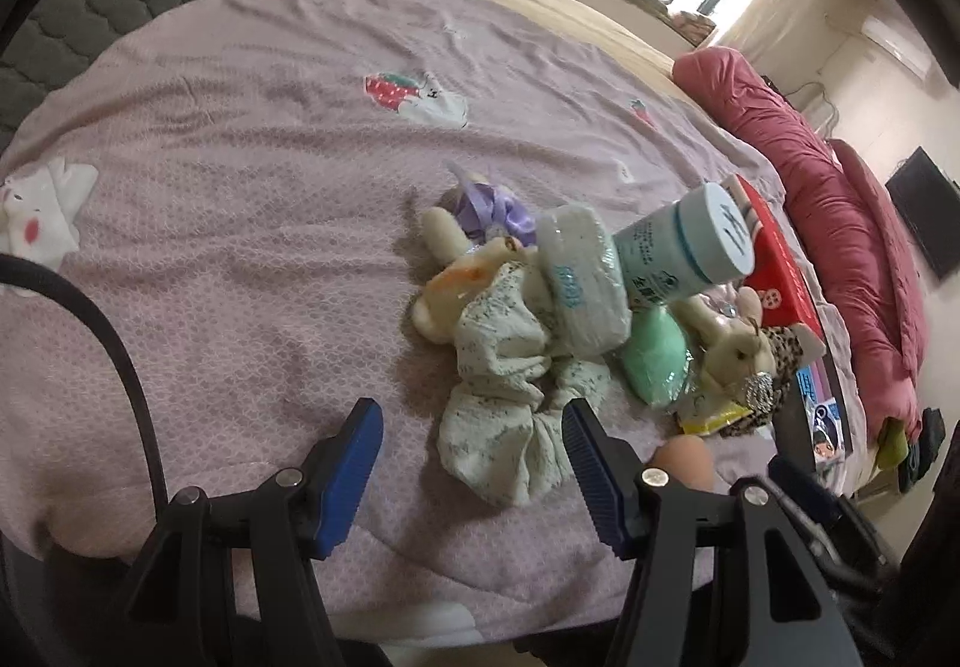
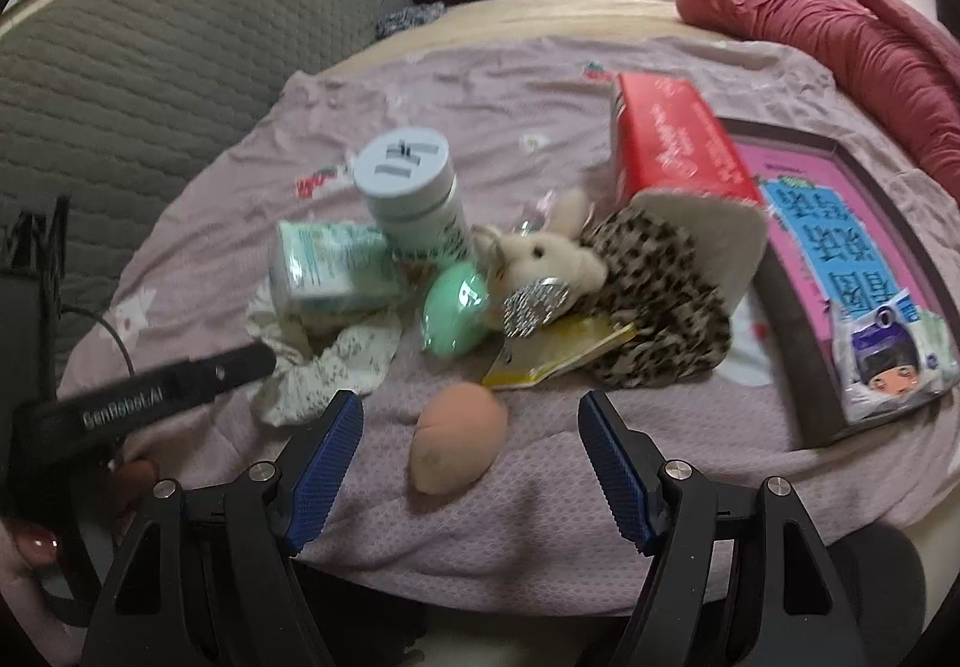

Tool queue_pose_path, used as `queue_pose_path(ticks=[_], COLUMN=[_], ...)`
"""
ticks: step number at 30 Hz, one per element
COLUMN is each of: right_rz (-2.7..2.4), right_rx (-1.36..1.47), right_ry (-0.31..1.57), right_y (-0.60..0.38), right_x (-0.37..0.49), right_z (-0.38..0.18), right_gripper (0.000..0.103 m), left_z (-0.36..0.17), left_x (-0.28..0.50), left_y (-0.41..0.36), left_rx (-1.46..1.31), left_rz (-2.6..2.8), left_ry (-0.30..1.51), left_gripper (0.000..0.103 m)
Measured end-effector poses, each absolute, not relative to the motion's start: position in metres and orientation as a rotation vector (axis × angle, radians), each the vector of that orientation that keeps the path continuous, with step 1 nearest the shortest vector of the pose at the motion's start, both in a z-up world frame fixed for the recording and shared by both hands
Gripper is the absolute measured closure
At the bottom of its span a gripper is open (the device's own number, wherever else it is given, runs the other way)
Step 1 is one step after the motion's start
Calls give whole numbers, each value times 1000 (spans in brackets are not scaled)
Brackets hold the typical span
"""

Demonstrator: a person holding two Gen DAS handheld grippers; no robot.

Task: Organize soft objects
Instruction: 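Move both grippers back to the pile of items, then grasp the peach makeup sponge with the right gripper while the left gripper grasps the floral scrunchie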

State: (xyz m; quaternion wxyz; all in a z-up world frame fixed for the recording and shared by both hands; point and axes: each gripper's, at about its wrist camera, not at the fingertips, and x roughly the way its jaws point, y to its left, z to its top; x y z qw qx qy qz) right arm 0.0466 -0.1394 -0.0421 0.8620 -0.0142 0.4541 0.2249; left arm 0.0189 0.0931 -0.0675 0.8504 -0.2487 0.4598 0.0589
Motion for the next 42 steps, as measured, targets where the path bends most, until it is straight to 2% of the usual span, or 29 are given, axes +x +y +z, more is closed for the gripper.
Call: queue_pose_path(ticks=[10, 14, 16, 17, 19, 22, 32, 42], right_rz=[466, 465, 474, 475, 478, 489, 518, 568], right_rx=[-40, -63, -64, -71, -77, -68, -63, -54], right_ry=[1027, 1046, 1053, 1054, 1053, 1060, 1023, 960], right_y=[-126, -122, -121, -119, -119, -120, -127, -134], right_x=[57, 59, 60, 61, 62, 64, 62, 52], right_z=[-74, -83, -86, -88, -89, -91, -81, -62], right_gripper=[28, 29, 42, 43, 55, 60, 61, 61], left_z=[-80, -82, -84, -84, -86, -89, -96, -78], left_x=[31, 35, 38, 39, 41, 43, 43, 28], left_y=[80, 81, 82, 82, 82, 82, 89, 80], left_rx=[-511, -538, -539, -544, -549, -545, -559, -528], left_rz=[71, 59, 62, 61, 62, 59, 52, 18], left_ry=[978, 973, 972, 970, 969, 973, 977, 939], left_gripper=[41, 45, 49, 50, 53, 56, 88, 92])
